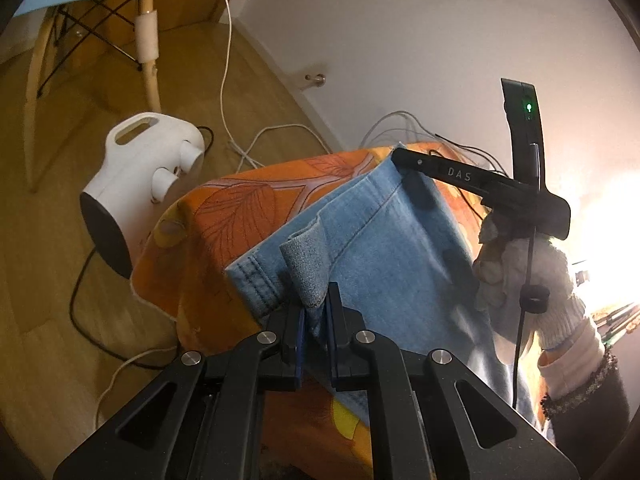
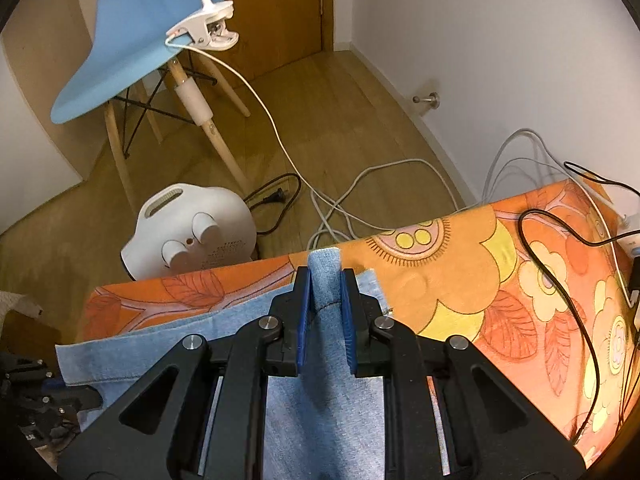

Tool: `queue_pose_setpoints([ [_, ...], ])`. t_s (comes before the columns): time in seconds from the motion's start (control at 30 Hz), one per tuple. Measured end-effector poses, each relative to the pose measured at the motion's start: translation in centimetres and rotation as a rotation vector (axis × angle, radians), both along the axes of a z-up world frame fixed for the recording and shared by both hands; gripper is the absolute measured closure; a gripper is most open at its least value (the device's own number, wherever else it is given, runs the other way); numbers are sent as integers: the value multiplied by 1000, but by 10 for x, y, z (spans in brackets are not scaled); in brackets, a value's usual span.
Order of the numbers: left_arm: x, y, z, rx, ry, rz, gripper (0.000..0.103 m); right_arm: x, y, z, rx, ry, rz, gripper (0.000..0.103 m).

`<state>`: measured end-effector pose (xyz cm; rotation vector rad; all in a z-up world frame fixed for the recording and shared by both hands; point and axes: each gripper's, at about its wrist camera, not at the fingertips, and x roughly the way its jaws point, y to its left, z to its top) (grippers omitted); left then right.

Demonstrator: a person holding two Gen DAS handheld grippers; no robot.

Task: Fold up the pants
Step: 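Lower the folded leg flat and open both tools, then move both tools over to the waistband end of the jeans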

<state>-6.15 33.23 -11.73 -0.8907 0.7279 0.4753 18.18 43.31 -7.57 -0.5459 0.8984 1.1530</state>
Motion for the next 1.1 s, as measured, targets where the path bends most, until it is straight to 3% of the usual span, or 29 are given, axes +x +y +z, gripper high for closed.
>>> queue_pose_setpoints([
  [0.1,1,-2,2,24,26,-2,94,2,-3,5,10,16,-30,83],
  [0.27,-1,-5,7,51,58,14,91,5,-21,31,82,39,-72,64],
  [0.4,-8,-5,16,96,73,45,77,2,-44,51,115,41,-102,63],
  [0.6,-17,-6,33,104,29,64,77,-7,-95,76,167,56,-173,58],
  [0.83,3,-40,70,143,-71,-41,77,-14,-171,89,174,31,-281,58],
  [1.1,51,-109,95,88,-158,-243,77,-17,-299,102,195,-3,-479,58],
])
